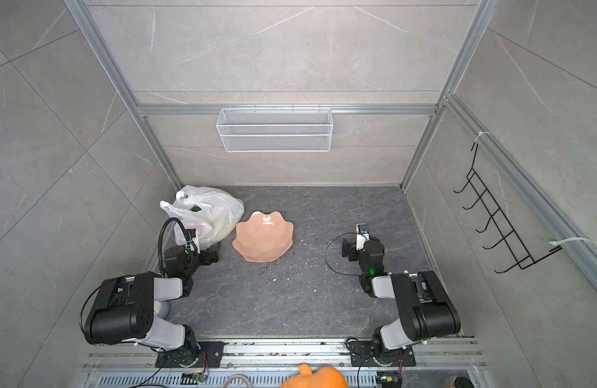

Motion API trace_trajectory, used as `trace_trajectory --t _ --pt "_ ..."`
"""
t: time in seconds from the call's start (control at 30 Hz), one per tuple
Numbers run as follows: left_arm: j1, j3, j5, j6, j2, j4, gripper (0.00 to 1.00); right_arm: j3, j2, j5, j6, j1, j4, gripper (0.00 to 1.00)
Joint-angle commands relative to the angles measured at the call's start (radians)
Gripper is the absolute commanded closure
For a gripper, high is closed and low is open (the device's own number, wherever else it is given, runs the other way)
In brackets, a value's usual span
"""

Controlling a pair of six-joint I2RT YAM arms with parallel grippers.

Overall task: Take fruits out of the plastic bag
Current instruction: Spread open the plastic bag at the middle-left of the table.

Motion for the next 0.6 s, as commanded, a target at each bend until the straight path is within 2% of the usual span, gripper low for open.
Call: trace_trajectory --t 0.0,0.03,0.23,0.33,0.43,0.57 --pt "-0.001 0.019 0.008 0.000 -0.003 0.023 0.00 0.018 -0.004 -0.018 0.001 -0.003 -0.014 0.01" --pt "-0.003 0.025 0.047 0.015 -0.007 0.005 0.00 0.015 -0.027 -0.043 -0.012 -0.001 -0.027 0.01" --pt "-0.021 -0.054 -0.028 0.007 -0.076 0.098 0.00 -0.044 -0.201 -0.049 -0.052 0.030 -0.093 0.01" --pt "-0.034 -0.022 -0.069 -0.004 -0.227 -0.104 0.00 -0.083 -0.273 -0.024 -0.055 0.048 -0.079 0.01" --pt "-0.085 -0.039 -0.147 -0.004 -0.375 -0.190 0.00 -0.073 -0.319 -0.003 -0.055 0.072 -0.129 0.01" --pt "-0.183 -0.024 -0.330 -0.055 -0.581 -0.383 0.00 -0.030 -0.434 -0.031 -0.018 0.099 -0.256 0.01"
